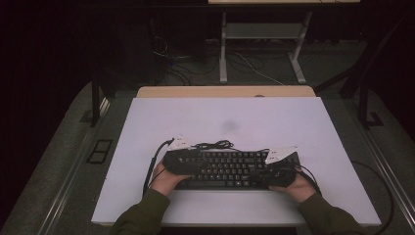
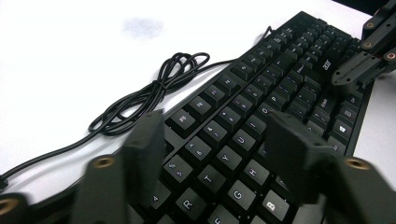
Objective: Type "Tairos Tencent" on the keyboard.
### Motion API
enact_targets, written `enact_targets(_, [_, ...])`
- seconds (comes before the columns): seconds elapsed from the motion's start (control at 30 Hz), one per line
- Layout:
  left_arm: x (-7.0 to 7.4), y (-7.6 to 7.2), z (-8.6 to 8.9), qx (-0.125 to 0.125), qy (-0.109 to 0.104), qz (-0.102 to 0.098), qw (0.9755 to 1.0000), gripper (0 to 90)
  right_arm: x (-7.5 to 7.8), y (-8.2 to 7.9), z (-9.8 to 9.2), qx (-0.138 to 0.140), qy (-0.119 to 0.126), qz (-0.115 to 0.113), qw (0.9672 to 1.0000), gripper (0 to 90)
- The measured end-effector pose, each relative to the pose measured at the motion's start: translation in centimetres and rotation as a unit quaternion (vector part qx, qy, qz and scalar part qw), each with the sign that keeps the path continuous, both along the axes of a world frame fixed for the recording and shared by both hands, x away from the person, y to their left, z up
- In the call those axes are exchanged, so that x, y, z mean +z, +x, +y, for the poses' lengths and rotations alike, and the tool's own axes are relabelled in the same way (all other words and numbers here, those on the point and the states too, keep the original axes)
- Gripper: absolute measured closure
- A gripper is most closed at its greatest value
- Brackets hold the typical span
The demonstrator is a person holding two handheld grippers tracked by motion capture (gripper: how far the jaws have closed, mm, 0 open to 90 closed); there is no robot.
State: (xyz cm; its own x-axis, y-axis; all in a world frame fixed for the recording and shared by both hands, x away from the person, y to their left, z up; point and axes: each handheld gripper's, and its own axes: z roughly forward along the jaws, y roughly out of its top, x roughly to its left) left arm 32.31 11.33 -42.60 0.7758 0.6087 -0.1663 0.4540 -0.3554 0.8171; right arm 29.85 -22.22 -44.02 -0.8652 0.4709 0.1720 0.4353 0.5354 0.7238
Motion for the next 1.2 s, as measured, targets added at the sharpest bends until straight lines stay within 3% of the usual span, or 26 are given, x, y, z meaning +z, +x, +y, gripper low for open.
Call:
enact_targets(0.3, [-0.2,0.1,-0.2,-0.009,0.013,0.013,0.9998,75.4,0.0,0.0,0.0,0.0,-0.001,-0.001,1.0,89.6])
enact_targets(0.47, [-0.4,0.2,-0.3,-0.007,0.023,0.025,0.9994,88.9,0.0,0.0,0.0,0.0,-0.001,0.0,1.0,89.6])
enact_targets(0.73, [-0.7,0.3,-0.4,-0.017,0.043,0.029,0.9985,88.9,0.0,0.0,0.0,0.001,-0.002,0.001,1.0,89.6])
enact_targets(1.2, [-1.1,0.2,-0.7,-0.023,0.056,0.035,0.9975,89.0,0.0,0.0,0.0,0.001,-0.003,-0.001,1.0,89.6])
